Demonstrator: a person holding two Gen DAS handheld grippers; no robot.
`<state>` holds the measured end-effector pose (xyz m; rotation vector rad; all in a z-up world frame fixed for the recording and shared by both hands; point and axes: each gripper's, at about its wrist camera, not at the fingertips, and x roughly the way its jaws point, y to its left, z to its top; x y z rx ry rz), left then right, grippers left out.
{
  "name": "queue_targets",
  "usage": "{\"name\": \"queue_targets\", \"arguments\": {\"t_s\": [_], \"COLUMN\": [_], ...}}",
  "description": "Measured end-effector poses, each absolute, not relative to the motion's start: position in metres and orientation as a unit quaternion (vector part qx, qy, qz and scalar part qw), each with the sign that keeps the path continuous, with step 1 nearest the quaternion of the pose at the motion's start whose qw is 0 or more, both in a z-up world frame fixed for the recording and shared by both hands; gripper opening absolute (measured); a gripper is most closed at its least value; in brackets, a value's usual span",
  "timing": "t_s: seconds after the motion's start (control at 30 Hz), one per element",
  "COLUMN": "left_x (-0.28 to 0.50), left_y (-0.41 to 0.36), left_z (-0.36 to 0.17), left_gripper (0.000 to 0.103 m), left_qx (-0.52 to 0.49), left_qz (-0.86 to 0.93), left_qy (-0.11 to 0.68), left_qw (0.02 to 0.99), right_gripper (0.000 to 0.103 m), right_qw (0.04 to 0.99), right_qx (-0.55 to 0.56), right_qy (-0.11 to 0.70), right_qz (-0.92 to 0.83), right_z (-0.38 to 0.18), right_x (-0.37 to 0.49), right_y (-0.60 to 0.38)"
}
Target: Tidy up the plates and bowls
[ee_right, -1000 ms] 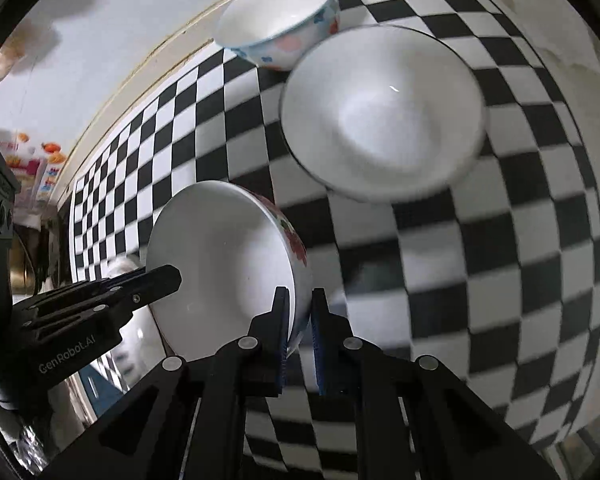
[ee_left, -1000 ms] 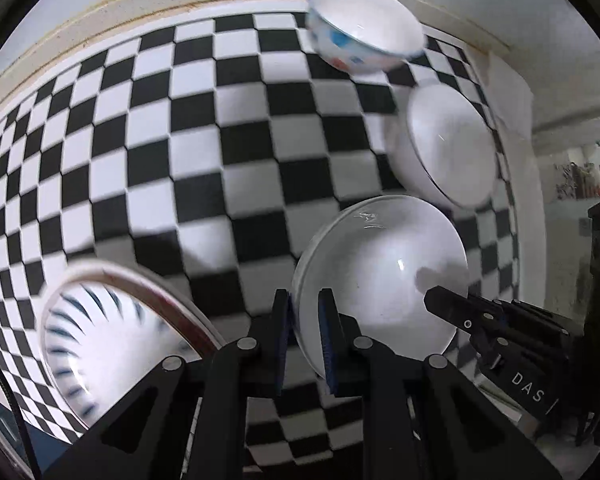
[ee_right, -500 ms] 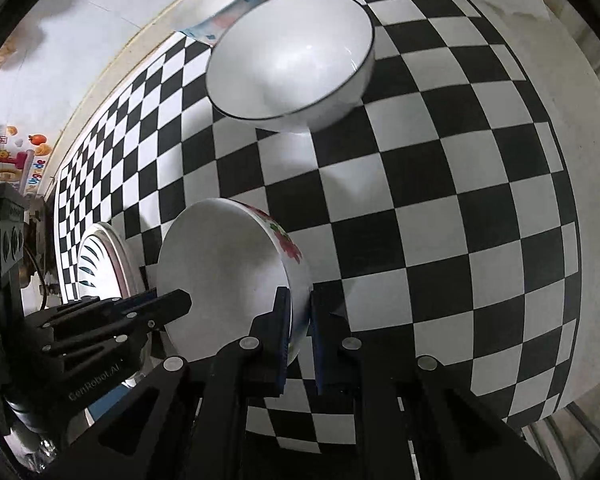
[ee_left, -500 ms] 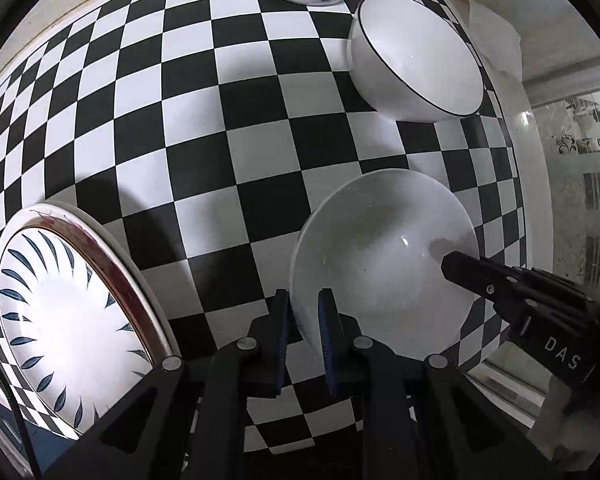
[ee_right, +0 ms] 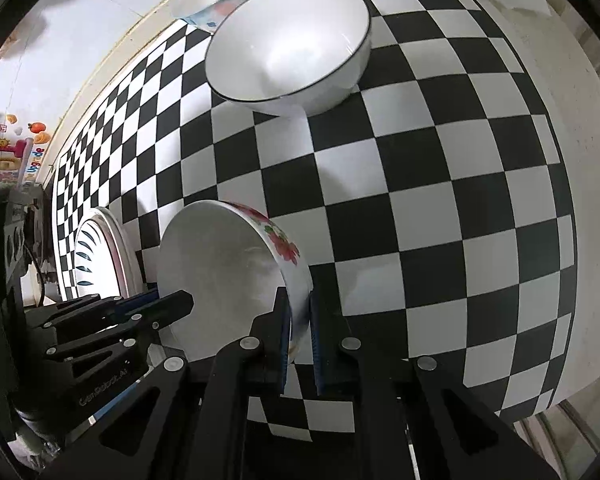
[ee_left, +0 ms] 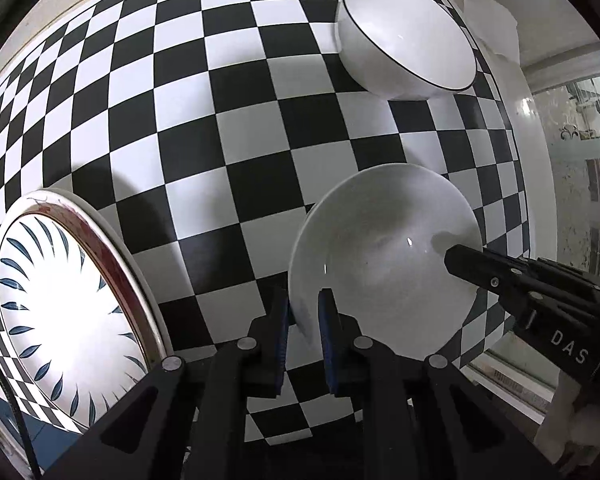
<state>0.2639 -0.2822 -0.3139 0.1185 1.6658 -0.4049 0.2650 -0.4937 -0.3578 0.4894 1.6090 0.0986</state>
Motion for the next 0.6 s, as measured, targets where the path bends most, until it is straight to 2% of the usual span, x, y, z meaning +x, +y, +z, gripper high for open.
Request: {"name": "queue_targets", "arguments": {"t_s": [0.17, 0.23, 0.33, 0.4, 0.6], "left_x": [0.273, 0.285, 0.312, 0.336, 0.400], "left_y": [-0.281, -0.276, -0.277, -0.282, -0.315], "left_z": [-0.292, -0.274, -0.252, -0.246, -0.265], "left_gripper": [0.014, 0.018, 0.036, 0.042, 0.042], "left_qx": [0.029, 0.012, -0.014, -0.022, -0.027], "left_qz": [-0.168, -0.163, -0.170, -0.176, -0.194], "left_qy": [0.724, 0.711, 0.693, 0.686, 0.699], "left_qw": [0.669, 0.684, 0.701, 0.705, 0.688], "right_gripper": [0.013, 0.014, 0.026, 0.038, 0.039], "right_qw": [0.645, 0.653, 0.674, 0.685, 0.693], "right_qx": [0.235, 0.246, 0.270, 0.281, 0.314], "right_qy": [0.726, 0.715, 0.687, 0.672, 0.649], "right_qz": [0.045, 0.041, 0.032, 0.030, 0.016], "right_z": [-0.362, -0.353, -0.332, -0.322, -0.335], "right_x": [0.268, 0.273, 0.286, 0.298, 0.355], "right_y": [-0.506, -0.519, -0.544, -0.556, -0.585]}}
